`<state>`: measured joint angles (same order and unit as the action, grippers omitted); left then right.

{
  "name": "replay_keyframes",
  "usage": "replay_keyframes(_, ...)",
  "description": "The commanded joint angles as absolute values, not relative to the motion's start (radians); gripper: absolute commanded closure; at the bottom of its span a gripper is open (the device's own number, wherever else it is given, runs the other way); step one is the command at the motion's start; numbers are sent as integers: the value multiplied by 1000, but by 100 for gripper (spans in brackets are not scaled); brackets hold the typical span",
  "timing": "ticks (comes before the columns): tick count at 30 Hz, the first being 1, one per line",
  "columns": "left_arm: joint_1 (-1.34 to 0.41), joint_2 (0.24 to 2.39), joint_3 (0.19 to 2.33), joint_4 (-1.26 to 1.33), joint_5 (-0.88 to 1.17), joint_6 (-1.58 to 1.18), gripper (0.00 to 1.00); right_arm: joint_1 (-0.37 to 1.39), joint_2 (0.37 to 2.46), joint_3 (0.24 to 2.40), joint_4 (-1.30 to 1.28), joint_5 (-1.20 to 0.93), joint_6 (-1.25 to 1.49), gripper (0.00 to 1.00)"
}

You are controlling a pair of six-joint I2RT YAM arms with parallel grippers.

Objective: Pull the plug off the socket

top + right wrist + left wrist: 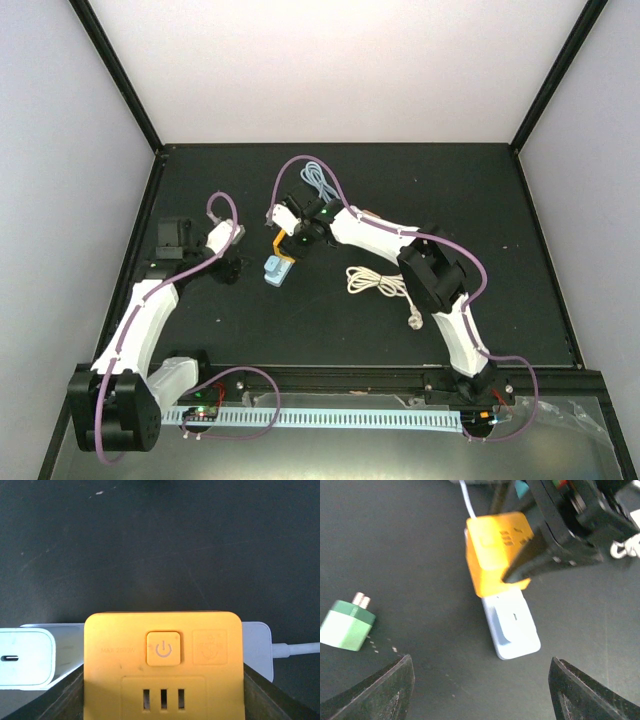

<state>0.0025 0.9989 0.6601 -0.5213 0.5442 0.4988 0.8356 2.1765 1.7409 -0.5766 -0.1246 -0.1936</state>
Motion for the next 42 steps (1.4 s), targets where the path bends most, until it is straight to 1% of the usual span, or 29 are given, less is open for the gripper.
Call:
replay_keyframes(1,-73,1005,627,-504,510,491,25,796,2255,1744,-566,10,-76,99)
replay_keyframes(7,-172,1119,649,-434,436,414,32,794,2267,1733,-568,15,-65,99)
replay_keyframes(10,-214,1203,683,-444,381,401,42,796,2276,1738,-572,5,-65,99)
replay_keyframes(12,-225,1249,701,-440,360,394,46,796,2278,1737,-572,4,-63,99)
replay_keyframes(20,-243,1259,663,-323,315,382,57,795,2287,1735,-570,-4,-64,99)
replay_keyframes(23,-251,1238,644,-279,270,383,57,796,2294,1741,-575,-9,-64,99)
replay_keyframes(27,-252,1231,636,-240,259,401,52,794,2299,1738,-576,-14,-70,99)
replay_keyframes(33,-252,1257,630,-193,237,390,49,795,2301,1735,-578,-14,-75,99)
replay_keyframes(35,-252,1263,624,-181,248,397,50,795,2302,1736,-578,-15,-76,99)
replay_keyframes(40,-252,1289,622,-167,279,415,58,795,2308,1739,-578,-14,-79,99)
replay_keyframes(42,-252,1312,625,-168,278,412,59,796,2310,1737,-577,-10,-80,99)
